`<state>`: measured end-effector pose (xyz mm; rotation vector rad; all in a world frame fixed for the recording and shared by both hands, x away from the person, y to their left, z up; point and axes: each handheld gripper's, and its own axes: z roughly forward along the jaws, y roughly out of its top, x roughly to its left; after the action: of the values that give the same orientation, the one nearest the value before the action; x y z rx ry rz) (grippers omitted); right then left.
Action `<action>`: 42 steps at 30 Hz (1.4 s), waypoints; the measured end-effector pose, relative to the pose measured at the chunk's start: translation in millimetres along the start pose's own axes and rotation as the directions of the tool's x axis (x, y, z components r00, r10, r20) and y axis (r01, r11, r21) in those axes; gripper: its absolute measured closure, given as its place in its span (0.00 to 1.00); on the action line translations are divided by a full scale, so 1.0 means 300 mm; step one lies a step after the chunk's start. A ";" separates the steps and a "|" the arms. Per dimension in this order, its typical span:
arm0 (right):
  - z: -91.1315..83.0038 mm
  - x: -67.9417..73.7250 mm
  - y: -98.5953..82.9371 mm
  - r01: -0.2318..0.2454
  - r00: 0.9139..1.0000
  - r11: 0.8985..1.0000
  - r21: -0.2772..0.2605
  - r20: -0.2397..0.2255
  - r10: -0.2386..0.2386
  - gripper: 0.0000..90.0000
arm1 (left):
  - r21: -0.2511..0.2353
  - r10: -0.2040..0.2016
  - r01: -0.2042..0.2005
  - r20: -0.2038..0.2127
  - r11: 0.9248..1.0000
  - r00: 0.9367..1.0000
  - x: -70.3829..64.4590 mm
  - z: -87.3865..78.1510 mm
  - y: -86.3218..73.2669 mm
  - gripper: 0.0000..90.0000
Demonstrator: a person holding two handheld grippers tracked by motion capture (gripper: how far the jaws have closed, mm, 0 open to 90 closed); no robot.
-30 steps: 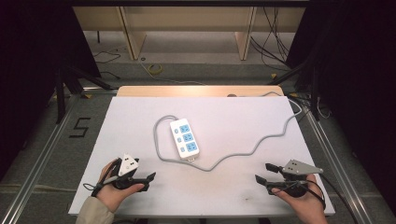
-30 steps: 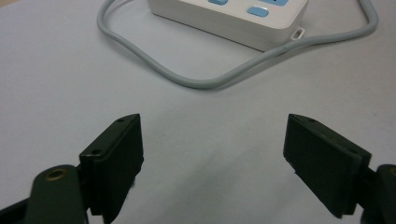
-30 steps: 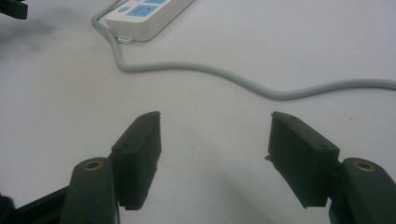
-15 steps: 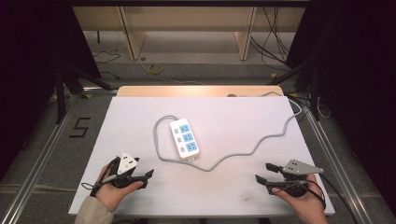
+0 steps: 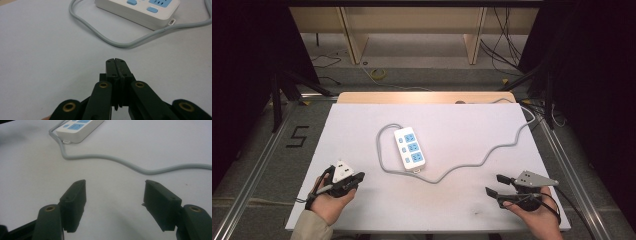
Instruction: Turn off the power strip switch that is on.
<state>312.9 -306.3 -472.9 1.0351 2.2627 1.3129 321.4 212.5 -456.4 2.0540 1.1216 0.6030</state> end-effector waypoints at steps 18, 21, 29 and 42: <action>-0.001 0.003 0.003 0.001 1.000 1.000 -0.002 0.002 -0.001 0.39 | 0.037 -0.058 0.058 -0.001 0.998 0.998 -0.006 -0.012 0.025 1.00; -0.002 0.003 0.003 0.002 1.000 1.000 -0.003 0.002 -0.002 0.39 | 0.044 -0.054 0.054 -0.002 0.998 0.999 -0.008 -0.010 0.030 1.00; -0.002 0.004 0.003 0.001 1.000 1.000 -0.002 0.003 -0.001 0.39 | 0.055 -0.051 0.051 0.000 0.997 0.999 -0.014 -0.003 0.045 1.00; -0.001 0.004 0.003 0.003 1.000 1.000 0.000 0.003 -0.003 0.39 | 0.062 -0.047 0.046 0.008 0.997 0.999 -0.033 0.010 0.074 1.00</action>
<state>312.3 -305.4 -471.8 1.0330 2.2610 1.3095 329.9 194.8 -441.8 2.0750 1.1927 0.5414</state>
